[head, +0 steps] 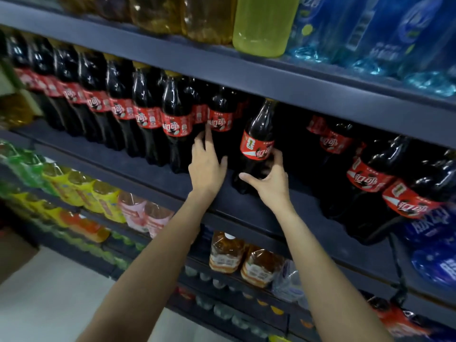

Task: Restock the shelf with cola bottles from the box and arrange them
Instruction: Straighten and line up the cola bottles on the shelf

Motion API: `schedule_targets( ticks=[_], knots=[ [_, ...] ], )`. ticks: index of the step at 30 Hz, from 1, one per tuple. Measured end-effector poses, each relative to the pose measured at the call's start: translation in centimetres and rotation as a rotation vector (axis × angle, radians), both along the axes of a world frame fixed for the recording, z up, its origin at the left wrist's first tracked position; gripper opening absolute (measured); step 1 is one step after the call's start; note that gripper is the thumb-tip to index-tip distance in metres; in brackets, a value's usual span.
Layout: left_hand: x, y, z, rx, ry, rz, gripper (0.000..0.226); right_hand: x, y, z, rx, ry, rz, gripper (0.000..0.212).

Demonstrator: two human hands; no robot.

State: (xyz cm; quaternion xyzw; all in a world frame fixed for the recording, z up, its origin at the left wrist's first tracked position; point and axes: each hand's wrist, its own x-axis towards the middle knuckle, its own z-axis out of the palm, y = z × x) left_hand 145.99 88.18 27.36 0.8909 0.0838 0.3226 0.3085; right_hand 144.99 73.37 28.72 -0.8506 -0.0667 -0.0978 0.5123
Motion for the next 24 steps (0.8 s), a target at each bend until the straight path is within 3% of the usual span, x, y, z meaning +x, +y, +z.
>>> schedule_targets(
  ticks=[3,5,12,18,24],
  knots=[
    [-2.6,2.3,0.0,0.007,-0.335,-0.009,0.042,-0.9,3.5,-0.5,0.037,-0.031,-0.077,0.085],
    [-3.6,4.5,-0.1,-0.041,-0.46,0.021,0.038,-1.1,6.1,-0.9,0.025,-0.069,-0.142,0.086],
    [-2.5,9.7,-0.4,-0.171,-0.217,-0.141,0.075,-1.1,12.5,-1.2,-0.076,-0.143,-0.321,0.085],
    [-2.0,10.1,-1.4,-0.198,-0.296,-0.168,0.067,-0.4,13.2,-1.2,-0.241,-0.181,-0.373,0.09],
    [-3.8,8.4,-1.1,-0.259,-0.343,-0.126,0.05,-0.5,11.9,-0.9,-0.277,-0.113,-0.24,0.088]
  ],
)
